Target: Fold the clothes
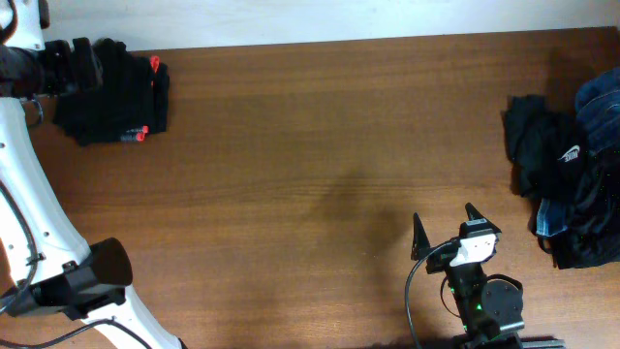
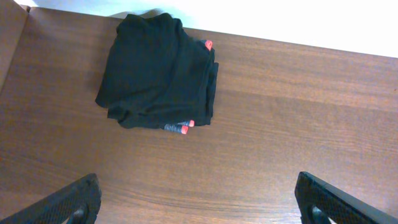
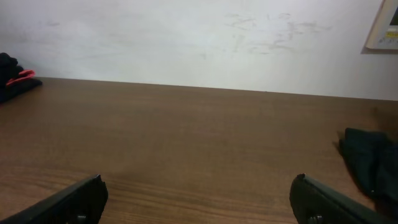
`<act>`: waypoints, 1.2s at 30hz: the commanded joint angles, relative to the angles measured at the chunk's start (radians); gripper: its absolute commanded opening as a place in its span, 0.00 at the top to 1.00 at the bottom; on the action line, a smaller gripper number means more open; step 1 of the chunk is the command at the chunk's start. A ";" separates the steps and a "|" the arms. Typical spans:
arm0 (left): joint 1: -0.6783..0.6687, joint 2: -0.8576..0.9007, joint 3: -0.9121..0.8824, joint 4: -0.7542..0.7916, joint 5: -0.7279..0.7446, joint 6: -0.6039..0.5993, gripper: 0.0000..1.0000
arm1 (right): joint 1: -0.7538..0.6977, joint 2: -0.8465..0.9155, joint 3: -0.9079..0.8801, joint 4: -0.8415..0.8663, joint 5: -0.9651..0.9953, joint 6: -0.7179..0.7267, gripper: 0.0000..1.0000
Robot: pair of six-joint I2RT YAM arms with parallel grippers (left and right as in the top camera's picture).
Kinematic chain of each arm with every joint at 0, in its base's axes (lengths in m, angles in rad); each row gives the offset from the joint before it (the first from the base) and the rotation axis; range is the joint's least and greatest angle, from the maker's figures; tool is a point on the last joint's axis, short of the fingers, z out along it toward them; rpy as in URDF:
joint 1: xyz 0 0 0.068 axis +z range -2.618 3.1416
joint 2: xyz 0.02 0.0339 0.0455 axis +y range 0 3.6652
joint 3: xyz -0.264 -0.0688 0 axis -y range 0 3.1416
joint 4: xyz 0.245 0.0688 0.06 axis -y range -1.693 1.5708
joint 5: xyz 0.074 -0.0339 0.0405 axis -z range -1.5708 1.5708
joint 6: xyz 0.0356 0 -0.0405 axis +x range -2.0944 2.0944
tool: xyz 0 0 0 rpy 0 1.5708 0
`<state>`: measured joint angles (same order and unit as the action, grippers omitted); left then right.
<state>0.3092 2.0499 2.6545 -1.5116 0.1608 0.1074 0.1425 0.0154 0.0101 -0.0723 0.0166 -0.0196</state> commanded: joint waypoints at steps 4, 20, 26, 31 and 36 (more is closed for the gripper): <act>-0.008 0.006 -0.003 -0.001 0.000 -0.010 0.01 | -0.007 -0.011 -0.005 -0.009 -0.006 -0.003 0.01; -0.024 -0.073 0.000 -0.176 -0.001 -0.009 0.01 | -0.007 -0.011 -0.005 -0.009 -0.006 -0.003 0.01; -0.065 -0.183 0.000 -0.176 0.004 -0.010 0.01 | -0.007 -0.011 -0.005 -0.009 -0.006 -0.003 0.01; -0.111 -0.291 -0.003 -0.176 0.008 -0.010 0.01 | -0.007 -0.011 -0.005 -0.009 -0.006 -0.002 0.01; -0.166 -0.395 -0.020 -0.176 0.011 -0.010 0.00 | -0.007 -0.011 -0.005 -0.009 -0.006 -0.002 0.01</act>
<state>0.1703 1.7161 2.6526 -1.6844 0.1616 0.1074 0.1425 0.0154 0.0101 -0.0727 0.0166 -0.0227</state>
